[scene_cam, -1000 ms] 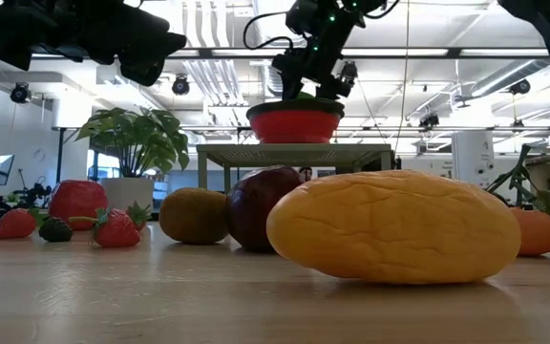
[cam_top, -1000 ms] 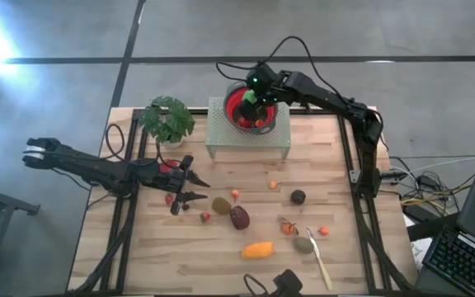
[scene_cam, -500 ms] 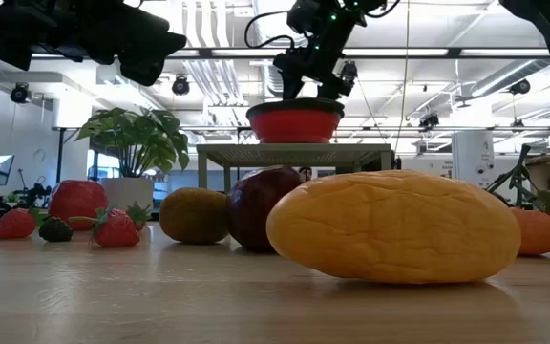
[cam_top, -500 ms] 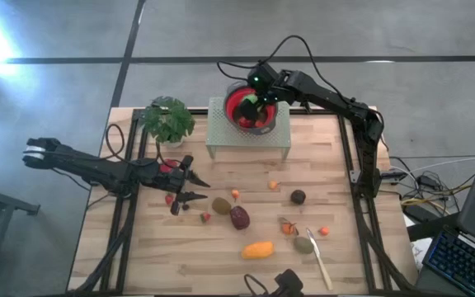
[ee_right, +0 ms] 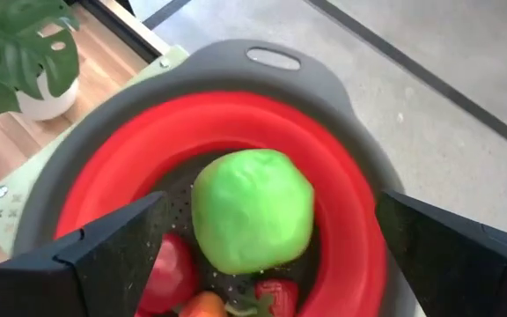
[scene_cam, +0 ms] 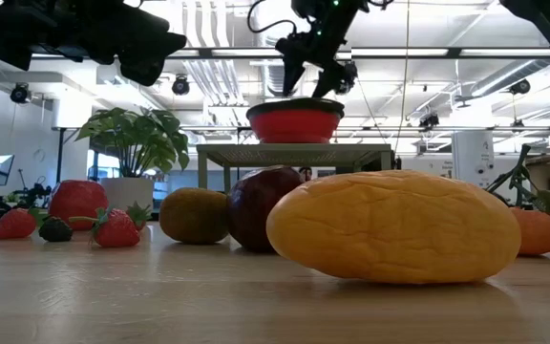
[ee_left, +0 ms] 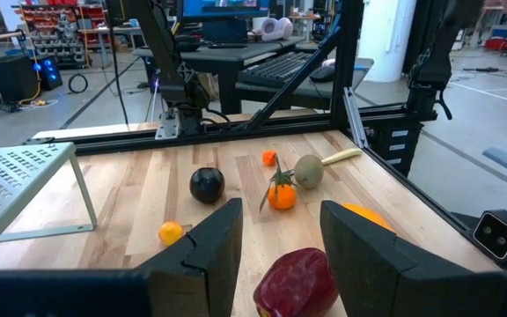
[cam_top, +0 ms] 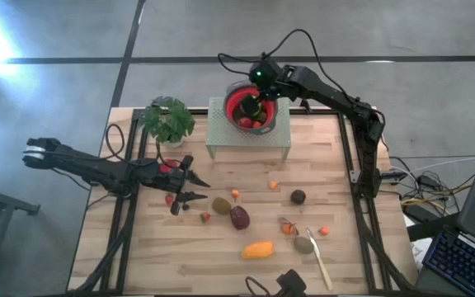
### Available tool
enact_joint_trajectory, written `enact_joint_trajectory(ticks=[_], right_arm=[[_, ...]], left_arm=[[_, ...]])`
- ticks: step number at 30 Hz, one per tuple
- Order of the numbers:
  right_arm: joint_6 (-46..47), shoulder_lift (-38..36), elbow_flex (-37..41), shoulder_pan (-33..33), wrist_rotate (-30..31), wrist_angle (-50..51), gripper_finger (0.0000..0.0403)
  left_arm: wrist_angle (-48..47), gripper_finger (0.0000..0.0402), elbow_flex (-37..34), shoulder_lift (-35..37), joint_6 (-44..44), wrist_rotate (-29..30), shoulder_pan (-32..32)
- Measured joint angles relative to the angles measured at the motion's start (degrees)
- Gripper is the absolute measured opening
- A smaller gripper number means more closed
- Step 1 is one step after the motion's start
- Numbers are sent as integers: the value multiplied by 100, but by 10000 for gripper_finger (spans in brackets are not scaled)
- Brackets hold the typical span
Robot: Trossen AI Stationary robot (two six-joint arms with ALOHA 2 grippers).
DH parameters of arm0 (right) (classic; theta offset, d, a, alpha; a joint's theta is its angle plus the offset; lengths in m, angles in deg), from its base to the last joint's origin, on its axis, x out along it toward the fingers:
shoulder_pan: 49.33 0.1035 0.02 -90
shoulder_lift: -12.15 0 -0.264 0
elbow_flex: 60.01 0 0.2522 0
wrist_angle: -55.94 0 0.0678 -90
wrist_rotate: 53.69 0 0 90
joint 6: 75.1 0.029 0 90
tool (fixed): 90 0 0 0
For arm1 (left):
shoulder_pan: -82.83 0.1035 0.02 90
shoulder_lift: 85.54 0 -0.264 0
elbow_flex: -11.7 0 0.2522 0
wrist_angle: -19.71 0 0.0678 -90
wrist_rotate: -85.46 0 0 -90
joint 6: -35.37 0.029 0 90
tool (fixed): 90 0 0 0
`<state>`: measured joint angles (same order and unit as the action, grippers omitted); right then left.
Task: Pick & Place Fruit
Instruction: Put the apple into the red strainer bowl on the shelf
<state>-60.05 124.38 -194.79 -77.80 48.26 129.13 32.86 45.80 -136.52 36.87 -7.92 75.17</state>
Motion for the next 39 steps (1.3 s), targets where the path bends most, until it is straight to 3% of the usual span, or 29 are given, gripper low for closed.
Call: enact_joint_trajectory(ticks=[17,26,35,39], right_arm=[[-59,-9,-797,92,-15,1811,400],[-73,-187,-786,305,41,1956,400],[23,-963,-550,1106,903,2081,400],[182,-1303,-270,1620,927,2085,400]], left_arm=[[0,161,0,0,0,0,4],[0,161,0,0,0,0,4],[-1,161,0,0,0,0,2],[0,161,0,0,0,0,2]])
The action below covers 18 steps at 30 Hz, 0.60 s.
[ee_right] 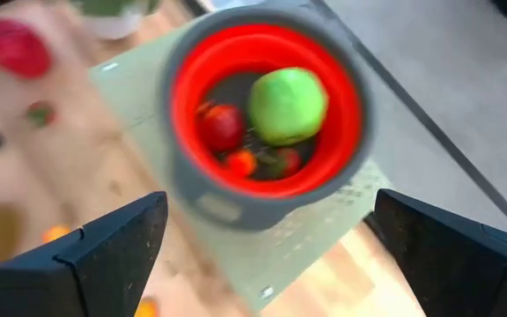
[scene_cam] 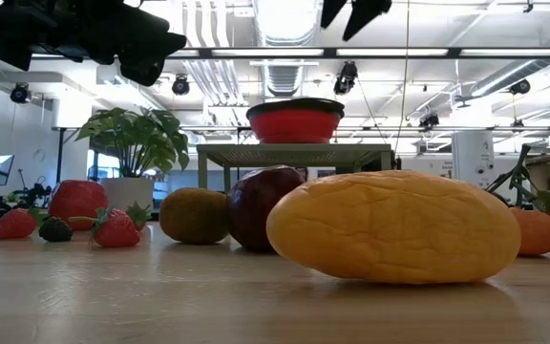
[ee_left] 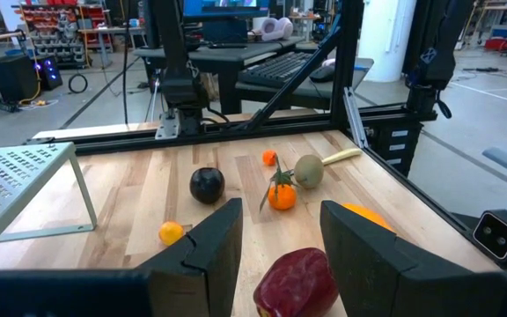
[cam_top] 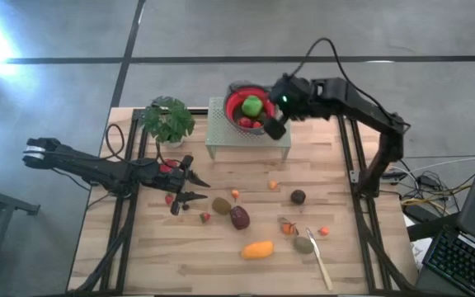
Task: Pick & Place Fruit
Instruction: Put the apple into the red strainer bowl on the shelf
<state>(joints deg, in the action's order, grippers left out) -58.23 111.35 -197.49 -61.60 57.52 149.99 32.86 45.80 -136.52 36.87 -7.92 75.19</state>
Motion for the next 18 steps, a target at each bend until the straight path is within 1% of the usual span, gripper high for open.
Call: enact_joint_trajectory(ticks=[4,11,14,18], right_arm=[[318,-451,582,556,65,-8,400],[1038,-1559,2177,1550,760,-33,400],[1409,-2181,2911,1799,975,-166,400],[1610,-2996,3893,2009,1008,-474,400]], left_arm=[[0,161,0,0,0,0,-4],[0,161,0,0,0,0,-4],[0,161,0,0,0,0,-4],[0,161,0,0,0,0,-2]])
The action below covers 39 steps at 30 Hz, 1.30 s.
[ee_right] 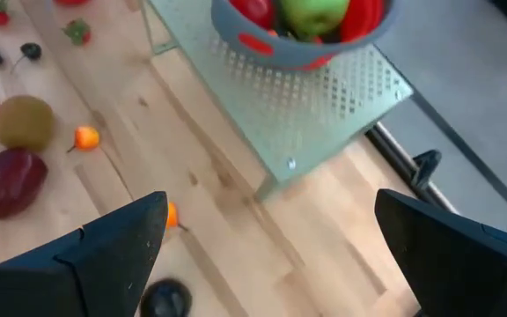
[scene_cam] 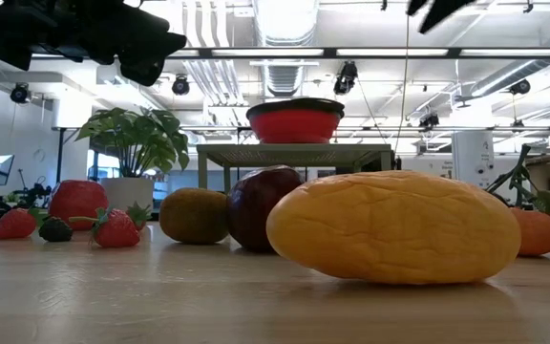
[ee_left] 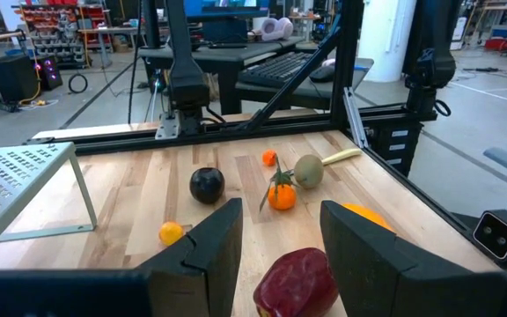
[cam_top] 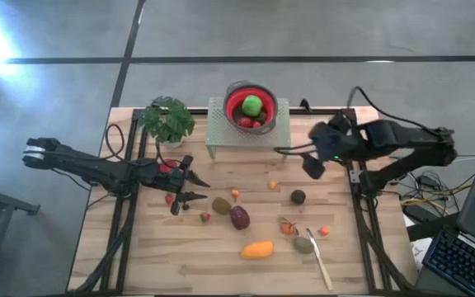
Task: Pick & Place Fruit
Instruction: Put the apple into the red strainer bowl on the shelf
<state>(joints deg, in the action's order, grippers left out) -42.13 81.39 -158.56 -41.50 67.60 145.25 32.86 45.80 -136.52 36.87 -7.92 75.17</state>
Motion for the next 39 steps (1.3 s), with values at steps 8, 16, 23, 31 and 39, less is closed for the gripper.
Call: enact_joint_trajectory(ticks=[8,16,23,31,39], right_arm=[[-205,-1707,1896,346,-6,-1416,400],[-1394,-2823,3443,469,-867,-3549,400],[-1870,-3071,4630,453,-938,-4789,400],[-1964,-3179,5359,453,-1530,-5236,400],[-2011,-3608,5689,453,-1766,-5239,400]], left_arm=[[0,161,0,0,0,0,0],[0,161,0,0,0,0,4],[0,161,0,0,0,0,4],[0,161,0,0,0,0,4],[0,161,0,0,0,0,2]])
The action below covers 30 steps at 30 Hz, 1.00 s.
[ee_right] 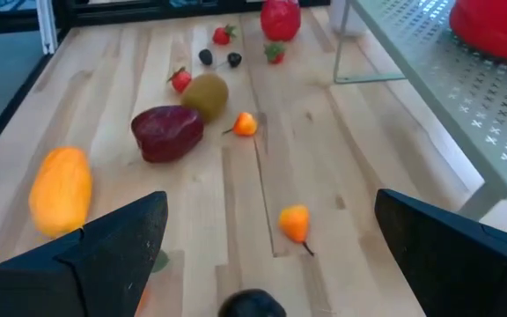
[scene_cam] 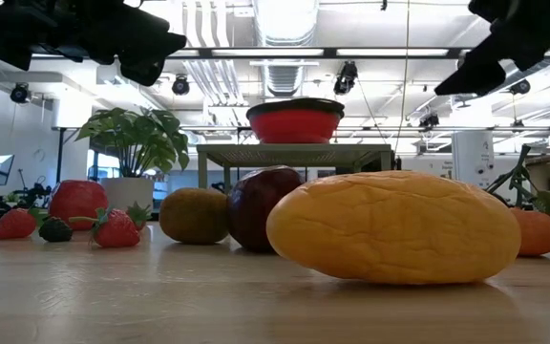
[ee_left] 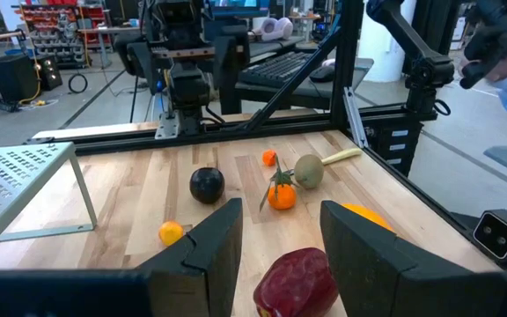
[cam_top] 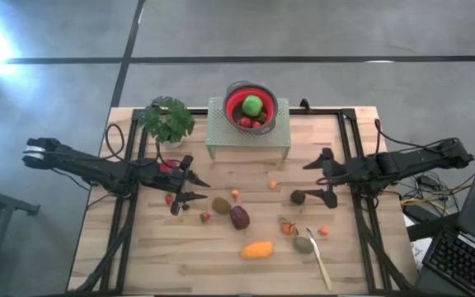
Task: Pick & Place Fruit
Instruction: Put the apple into the red strainer bowl on the shelf
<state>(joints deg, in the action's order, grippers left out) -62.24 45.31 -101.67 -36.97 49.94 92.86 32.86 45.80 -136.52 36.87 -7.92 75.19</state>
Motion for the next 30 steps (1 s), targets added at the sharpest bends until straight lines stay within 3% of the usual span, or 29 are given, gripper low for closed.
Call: enact_joint_trajectory(ticks=[9,18,22,30], right_arm=[[-18,-779,262,0,5,60,400],[-1231,-985,230,0,29,46,400],[-1300,-970,230,0,29,55,400],[-1298,-909,232,-4,29,53,400]], left_arm=[[2,161,0,0,33,0,-4],[-299,161,115,21,-234,2,-2],[-2011,161,765,77,-341,245,-4],[-6617,177,2958,-305,-1514,2093,-2]])
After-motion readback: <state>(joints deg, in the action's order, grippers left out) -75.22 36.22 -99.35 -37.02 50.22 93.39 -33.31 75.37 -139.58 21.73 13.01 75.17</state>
